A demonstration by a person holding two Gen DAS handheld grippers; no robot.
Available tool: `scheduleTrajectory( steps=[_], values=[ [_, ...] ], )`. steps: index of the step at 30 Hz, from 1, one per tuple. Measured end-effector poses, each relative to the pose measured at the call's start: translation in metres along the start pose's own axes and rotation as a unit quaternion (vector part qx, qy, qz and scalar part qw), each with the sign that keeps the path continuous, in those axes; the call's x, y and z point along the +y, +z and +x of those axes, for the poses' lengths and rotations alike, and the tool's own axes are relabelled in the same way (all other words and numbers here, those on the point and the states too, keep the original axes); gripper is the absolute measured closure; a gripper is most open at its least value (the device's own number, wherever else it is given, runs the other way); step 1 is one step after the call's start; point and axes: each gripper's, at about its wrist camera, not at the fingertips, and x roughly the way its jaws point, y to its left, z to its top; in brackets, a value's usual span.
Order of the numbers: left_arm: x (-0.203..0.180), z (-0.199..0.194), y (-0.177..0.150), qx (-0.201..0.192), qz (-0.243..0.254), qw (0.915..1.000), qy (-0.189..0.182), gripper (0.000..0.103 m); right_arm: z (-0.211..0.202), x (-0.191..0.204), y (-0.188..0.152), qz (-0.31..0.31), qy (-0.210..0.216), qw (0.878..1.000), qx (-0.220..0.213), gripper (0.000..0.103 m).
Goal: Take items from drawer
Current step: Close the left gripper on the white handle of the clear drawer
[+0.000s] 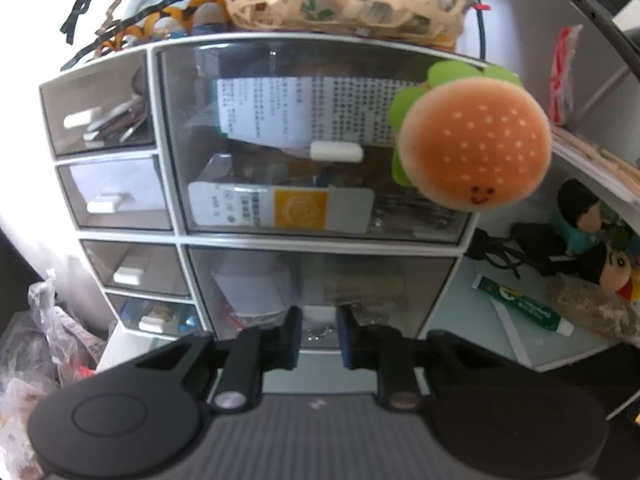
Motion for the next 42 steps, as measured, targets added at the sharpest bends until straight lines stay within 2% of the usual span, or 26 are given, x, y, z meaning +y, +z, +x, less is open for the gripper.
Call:
scheduleTrajectory(
  steps=[18,21,25,27,42],
  values=[
    [-0.009,-0.031,-0.014,-0.007,0.035,0.9993,-0.003,0.084,0.009,-0.004,-0.002,0.004,0.001,1.000,0.005,0.029],
    [0.007,-0.045,-0.022,-0.008,0.041,0.9991,-0.005,0.084,0.009,-0.003,-0.002,0.003,0.001,1.000,0.005,0.029],
    [0.034,-0.048,-0.024,-0.006,0.046,0.9989,-0.010,0.084,0.009,-0.003,-0.002,0.001,0.001,1.000,0.005,0.029],
    [0.022,-0.026,-0.042,-0.007,0.047,0.9988,-0.011,0.084,0.010,-0.003,-0.002,0.000,0.001,1.000,0.006,0.029],
    [0.025,-0.047,-0.041,-0.006,0.058,0.9980,-0.024,0.084,0.014,-0.004,-0.002,-0.001,0.003,1.000,0.011,0.028]
  ],
)
